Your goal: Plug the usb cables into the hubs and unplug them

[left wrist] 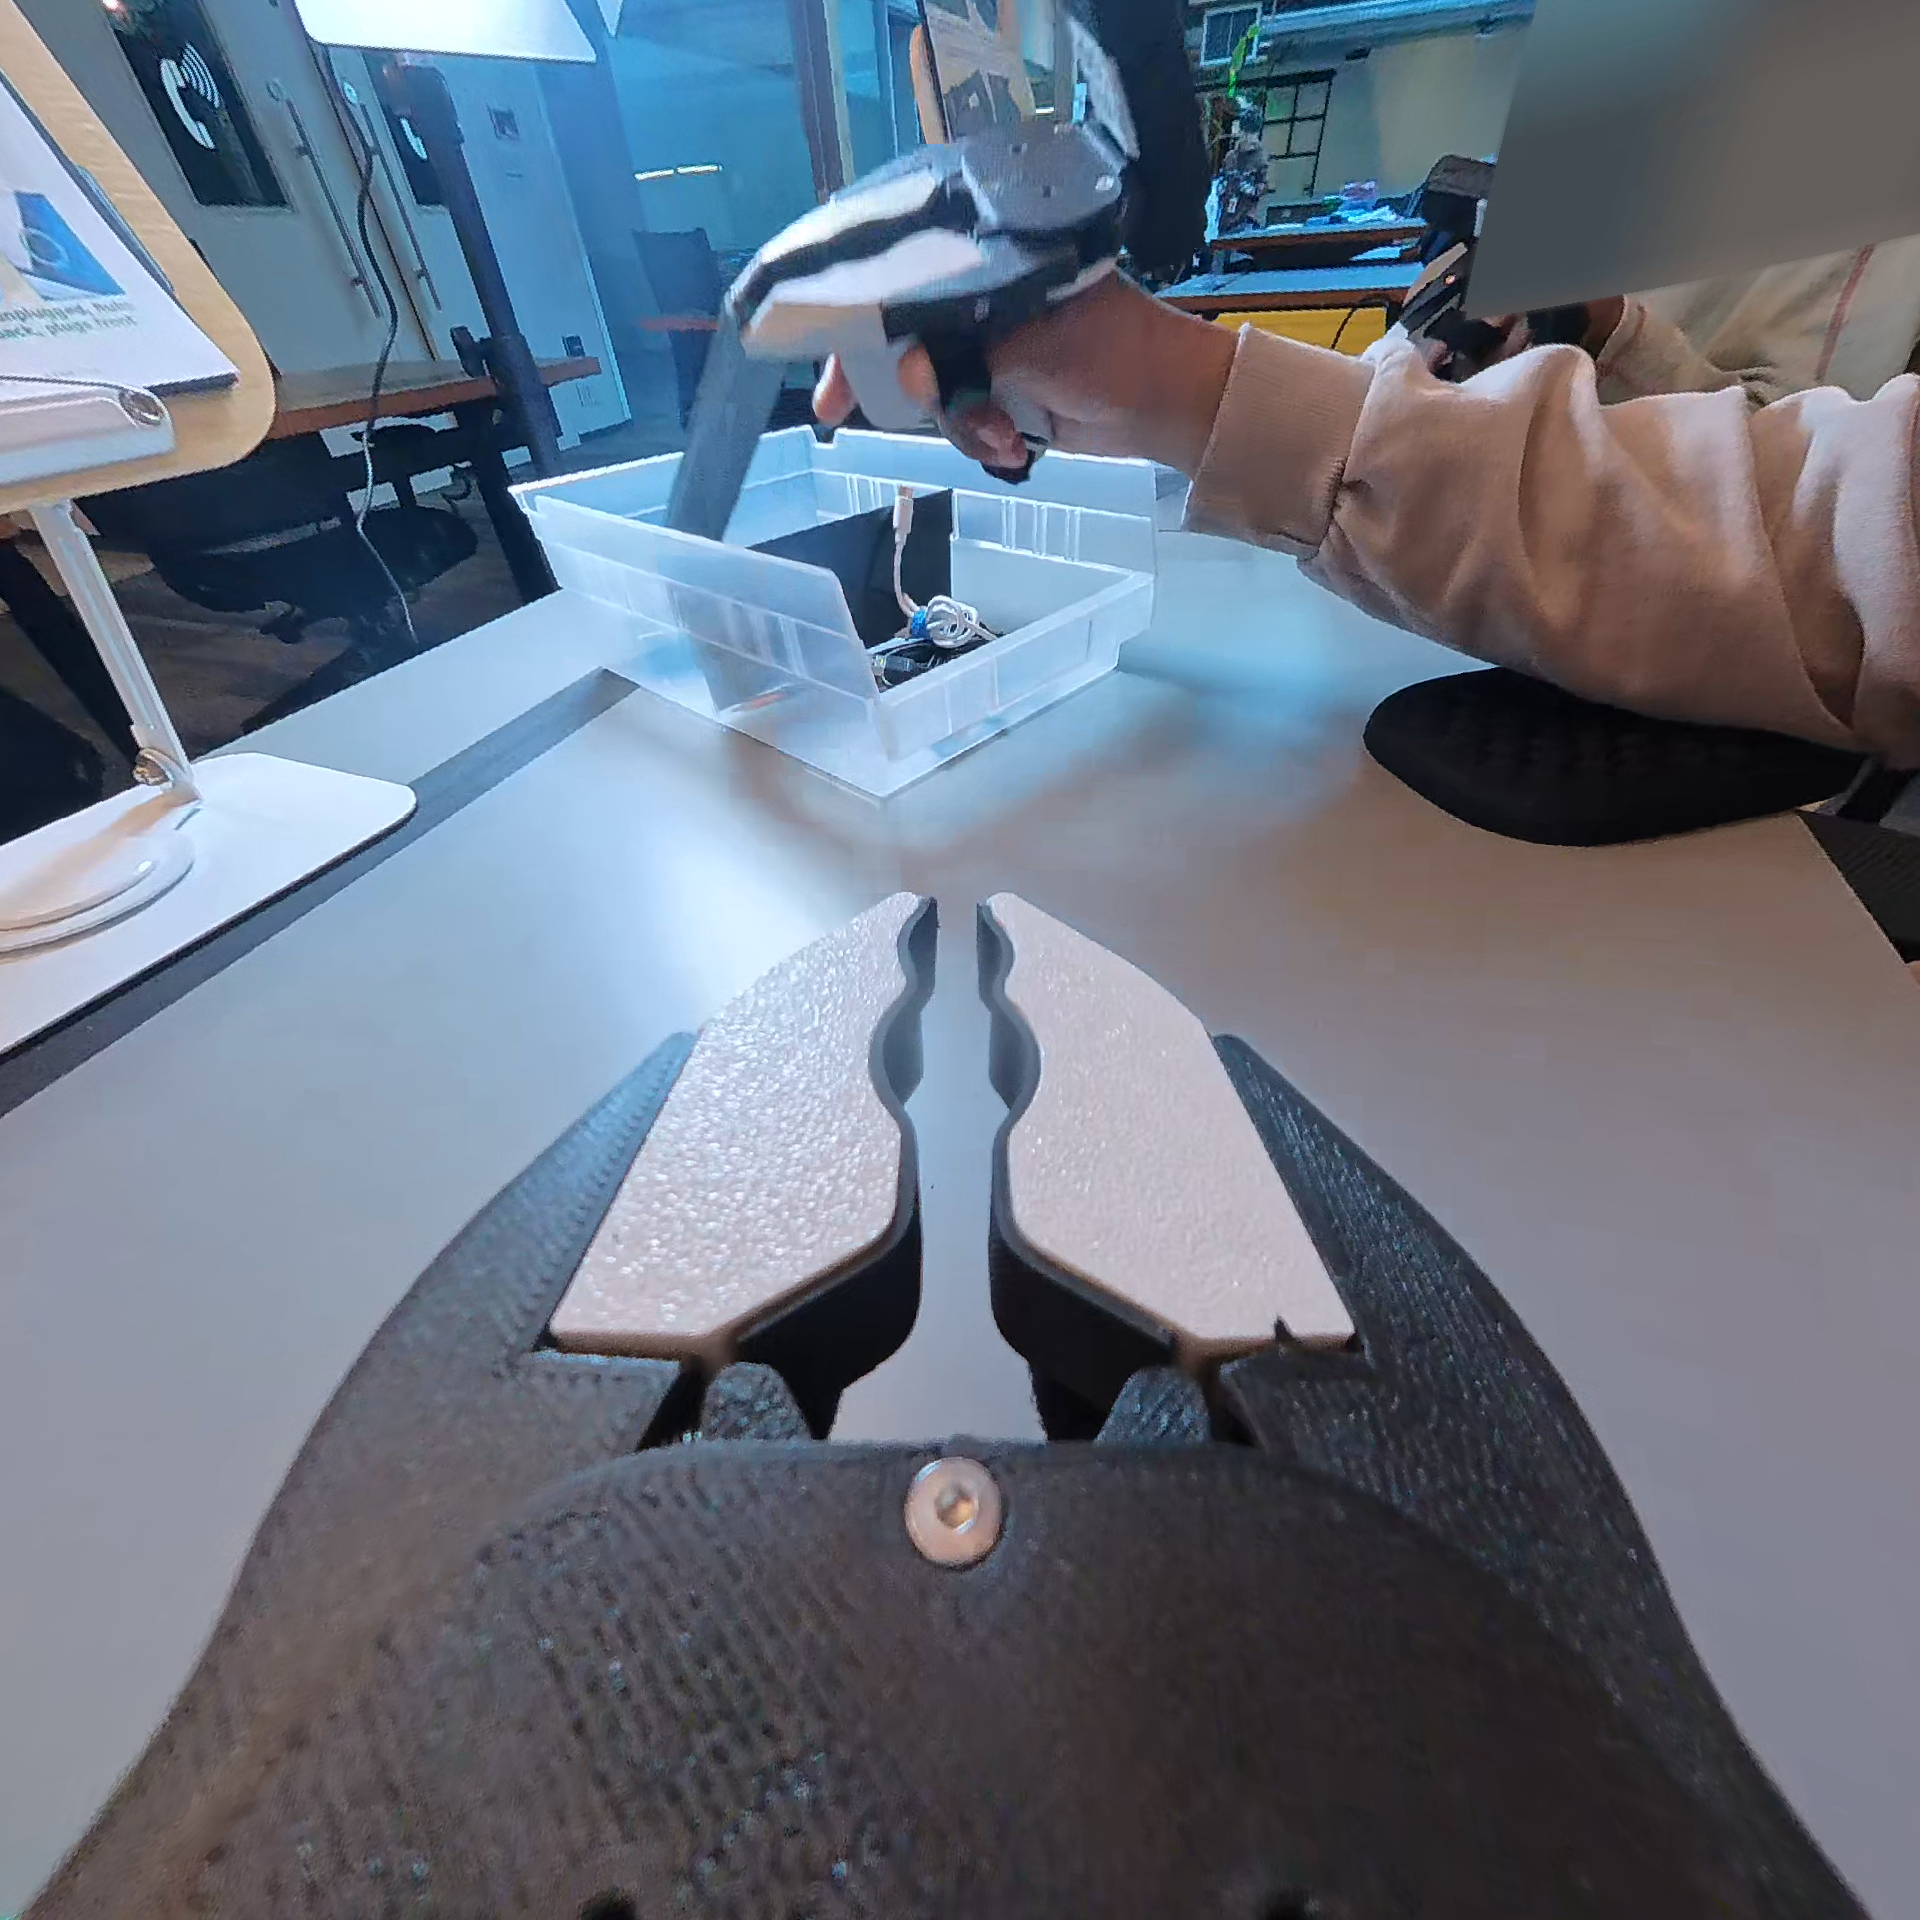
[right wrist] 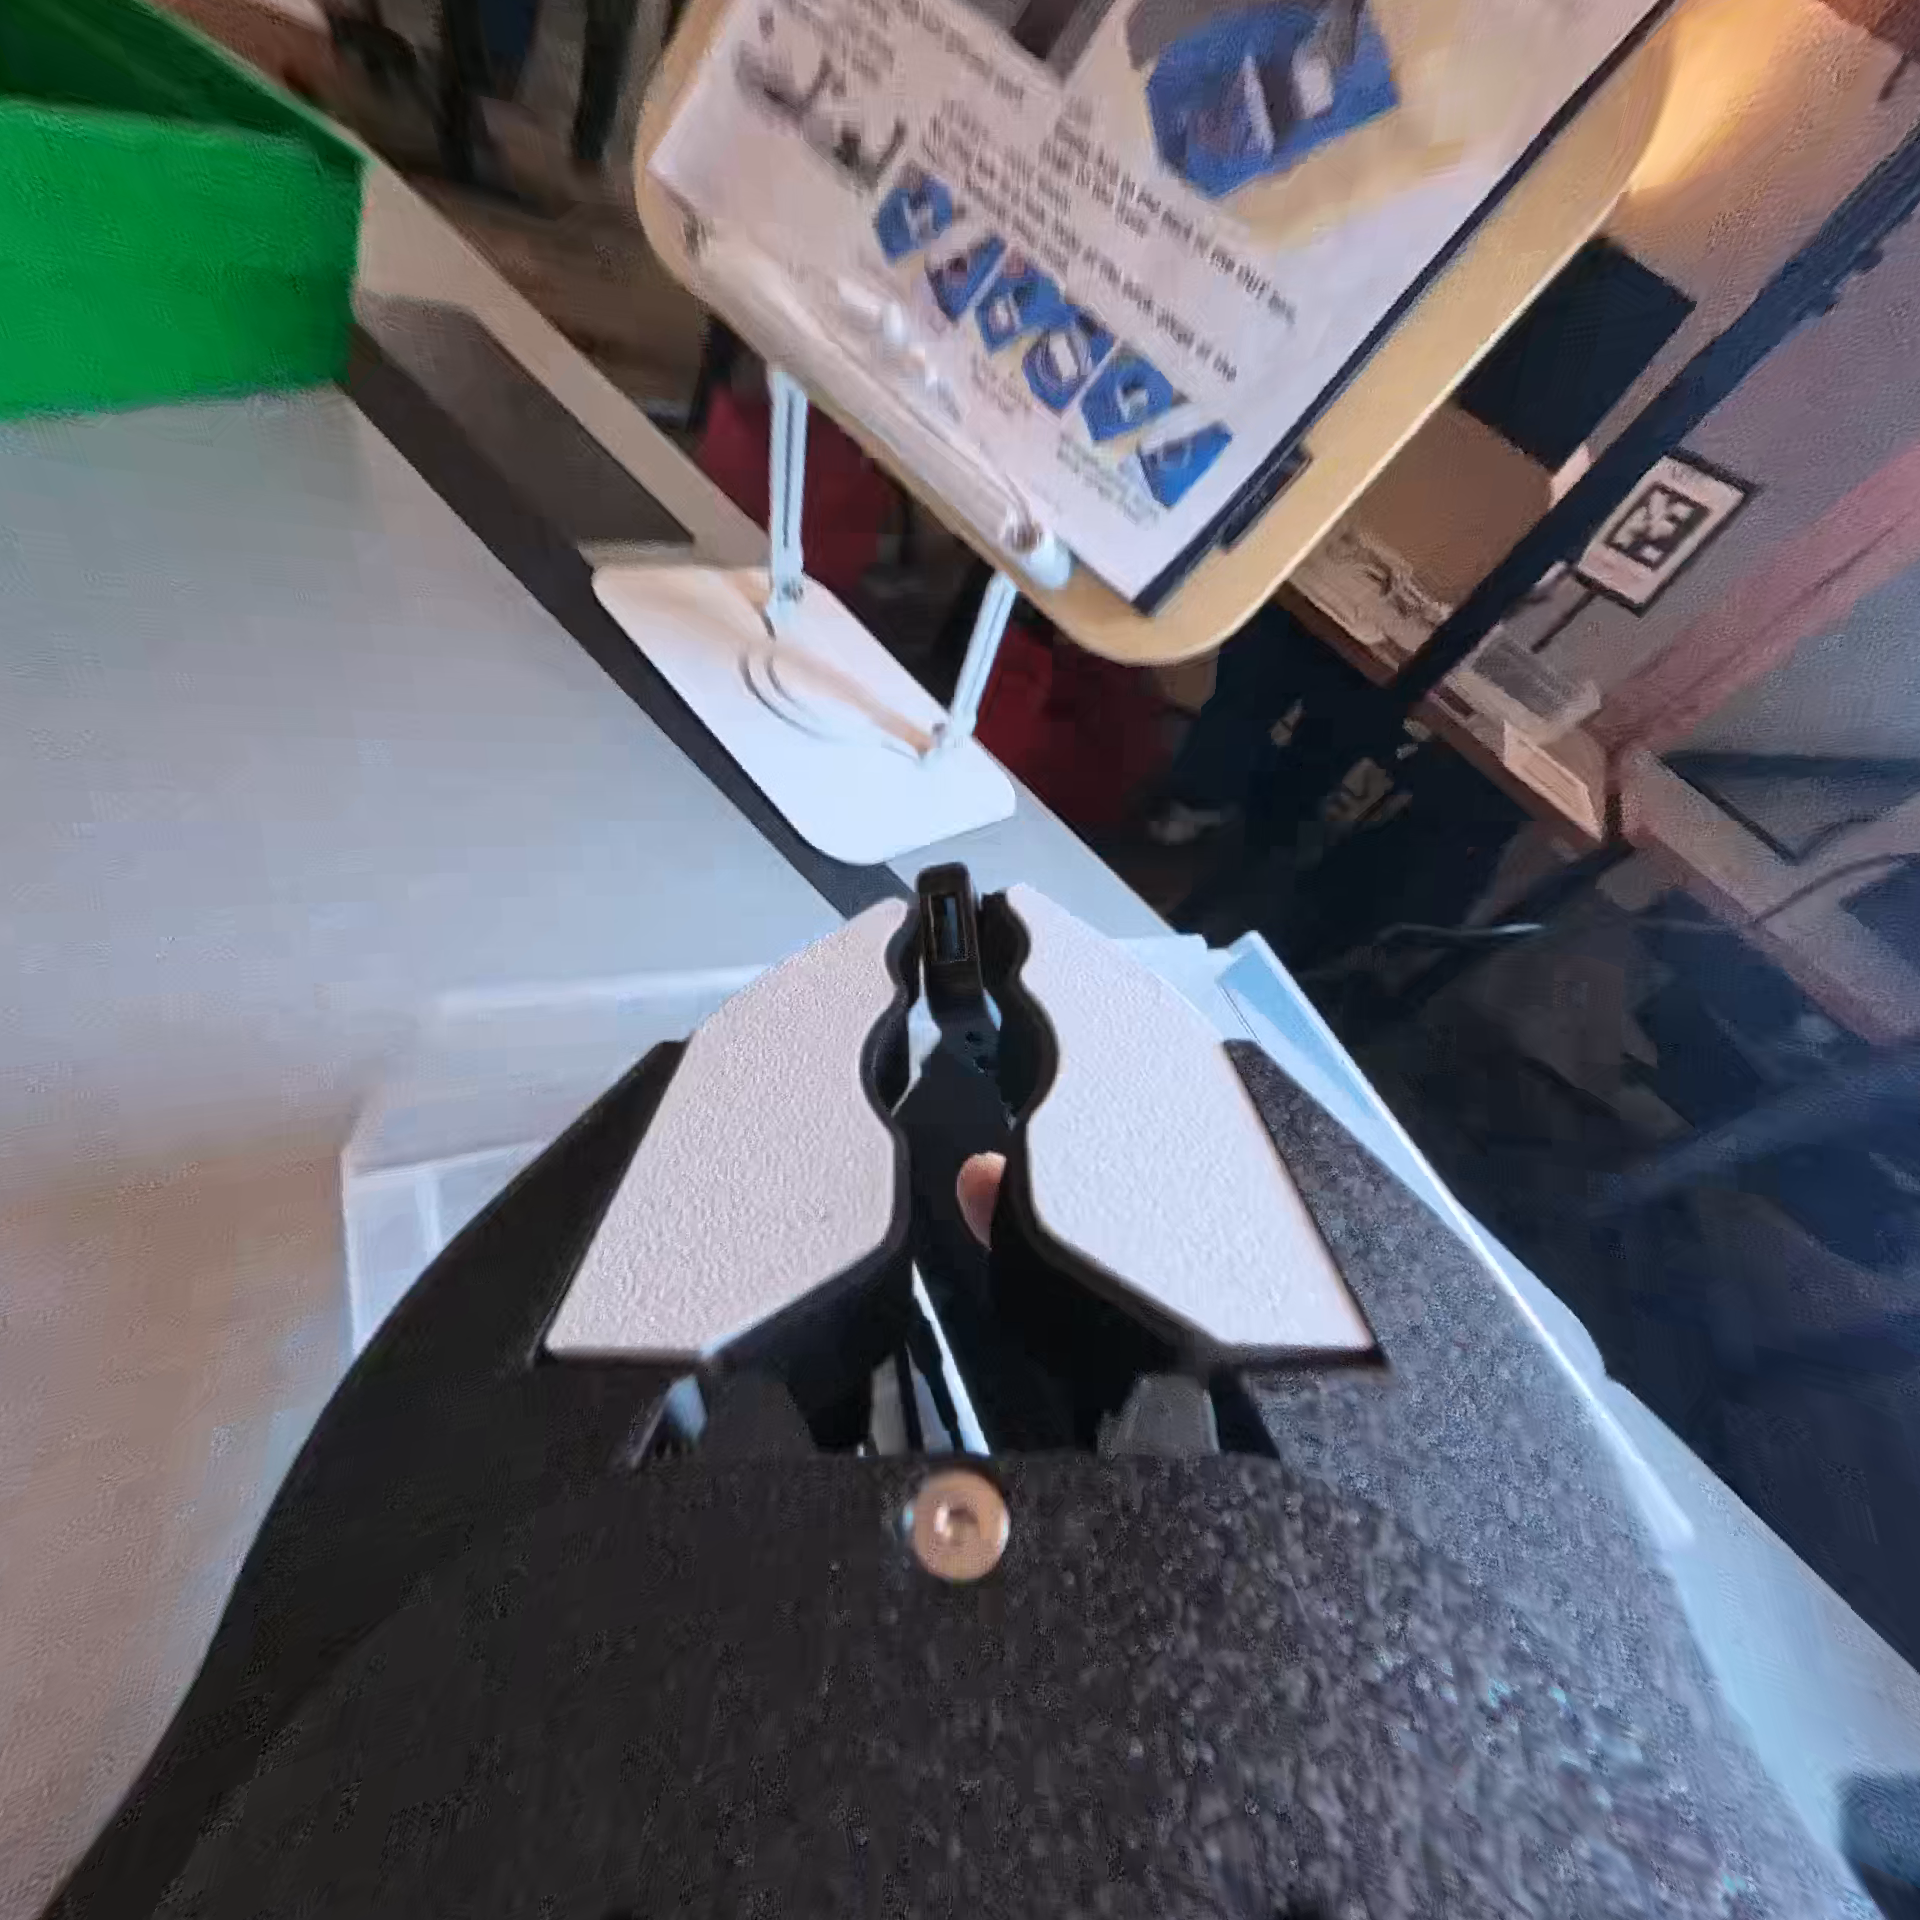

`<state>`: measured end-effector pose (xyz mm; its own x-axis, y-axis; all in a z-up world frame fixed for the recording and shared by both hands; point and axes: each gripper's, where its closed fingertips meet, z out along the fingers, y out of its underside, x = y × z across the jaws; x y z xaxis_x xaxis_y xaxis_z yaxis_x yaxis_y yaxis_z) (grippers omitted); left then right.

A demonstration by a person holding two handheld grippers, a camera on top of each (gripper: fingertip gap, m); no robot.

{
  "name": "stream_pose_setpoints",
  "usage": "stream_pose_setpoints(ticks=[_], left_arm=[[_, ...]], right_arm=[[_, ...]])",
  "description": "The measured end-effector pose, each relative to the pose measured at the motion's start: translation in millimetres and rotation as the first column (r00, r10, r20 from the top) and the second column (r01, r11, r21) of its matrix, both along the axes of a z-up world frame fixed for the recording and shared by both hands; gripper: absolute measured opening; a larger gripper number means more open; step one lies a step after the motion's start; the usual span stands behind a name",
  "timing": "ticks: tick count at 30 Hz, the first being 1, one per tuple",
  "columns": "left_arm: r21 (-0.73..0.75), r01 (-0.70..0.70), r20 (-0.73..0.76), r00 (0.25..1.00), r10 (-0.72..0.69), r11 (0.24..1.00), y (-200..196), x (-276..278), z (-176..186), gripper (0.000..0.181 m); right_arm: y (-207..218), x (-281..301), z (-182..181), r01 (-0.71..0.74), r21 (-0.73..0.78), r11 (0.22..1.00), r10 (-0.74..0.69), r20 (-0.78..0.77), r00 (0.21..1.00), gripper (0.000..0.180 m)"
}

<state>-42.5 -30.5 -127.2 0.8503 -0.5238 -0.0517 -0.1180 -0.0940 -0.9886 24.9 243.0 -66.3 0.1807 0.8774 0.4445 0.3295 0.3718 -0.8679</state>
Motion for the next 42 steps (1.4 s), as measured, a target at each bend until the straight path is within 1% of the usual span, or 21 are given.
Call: stream_pose_setpoints(ticks=[1,3,4,6,7,9,10,11,12,13,16,18,20,24,28,31,34,36,39,41,42], left_arm=[[-0.006,-0.001,-0.001,1.000,0.001,1.000,0,0,-2,0.008],[-0.015,-0.005,-0.004,1.000,0.005,1.000,1,-1,-4,0.008],[-0.017,-0.007,-0.005,1.000,0.007,1.000,2,-2,-5,0.008],[-0.023,-0.008,-0.005,1.000,0.008,1.000,2,-2,-6,0.008],[-0.027,-0.007,-0.005,1.000,0.007,1.000,2,-2,-7,0.008],[-0.036,-0.007,-0.006,1.000,0.006,0.999,3,-2,-10,0.008],[-0.041,-0.006,-0.008,1.000,0.006,0.999,3,-2,-11,0.008],[-0.047,-0.006,-0.011,1.000,0.006,0.999,4,-2,-13,0.008],[-0.051,-0.006,-0.014,1.000,0.005,0.999,4,-2,-14,0.008],[-0.053,-0.004,-0.016,1.000,0.004,0.999,4,-2,-14,0.008],[-0.056,-0.001,-0.018,1.000,0.000,0.998,4,-1,-15,0.008],[-0.056,0.000,-0.021,1.000,-0.001,0.998,3,-1,-15,0.008],[-0.056,-0.002,-0.023,1.000,0.001,0.998,4,-1,-15,0.008],[-0.046,-0.014,-0.026,1.000,0.013,0.999,4,-3,-13,0.009],[-0.060,-0.055,-0.010,0.998,0.054,0.997,5,-9,-12,0.012],[-0.026,-0.110,-0.024,0.994,0.109,0.994,6,-18,-6,0.013],[0.028,-0.185,-0.092,0.978,0.187,0.982,3,-34,7,0.016],[0.081,-0.268,-0.177,0.944,0.278,0.960,-7,-56,23,0.016],[0.077,-0.368,-0.296,0.879,0.374,0.927,-35,-99,43,0.019],[0.002,-0.419,-0.356,0.848,0.392,0.908,-57,-130,42,0.023],[-0.055,-0.440,-0.386,0.837,0.387,0.896,-68,-145,36,0.028]], right_arm=[[-3,-1,12,-0.032,-0.032,0.999,0.030,-0.075,0.997,0.011],[4,4,23,-0.034,-0.091,0.995,0.020,-0.152,0.988,0.011],[16,9,22,0.014,-0.113,0.993,-0.031,-0.144,0.989,0.011],[49,25,8,0.190,-0.123,0.974,-0.199,-0.061,0.978,0.011],[66,37,-4,0.304,-0.102,0.947,-0.304,0.016,0.953,0.011],[98,64,-18,0.521,-0.034,0.853,-0.513,0.124,0.849,0.015],[107,76,-23,0.589,0.024,0.808,-0.582,0.182,0.792,0.017],[117,91,-25,0.653,0.126,0.746,-0.663,0.228,0.713,0.020],[123,102,-25,0.683,0.198,0.703,-0.710,0.251,0.658,0.026],[125,108,-26,0.698,0.195,0.689,-0.722,0.269,0.638,0.031],[128,117,-15,0.716,0.039,0.697,-0.707,0.206,0.676,0.032],[132,131,-1,0.728,0.009,0.686,-0.720,0.152,0.677,0.032],[131,137,14,0.702,-0.040,0.711,-0.699,0.070,0.711,0.033],[107,132,52,0.545,-0.151,0.825,-0.562,-0.118,0.819,0.033],[64,114,85,0.363,-0.122,0.924,-0.381,-0.199,0.903,0.034],[34,103,98,0.290,-0.074,0.954,-0.299,-0.184,0.936,0.036],[11,92,82,0.226,-0.091,0.970,-0.228,-0.023,0.973,0.042],[-3,89,56,0.185,-0.083,0.979,-0.170,0.158,0.973,0.041],[-24,91,10,0.105,-0.055,0.993,-0.070,0.442,0.894,0.045],[-46,94,-25,0.016,-0.107,0.994,0.051,0.595,0.802,0.049],[-56,97,-43,-0.018,-0.131,0.991,0.100,0.653,0.751,0.053]])
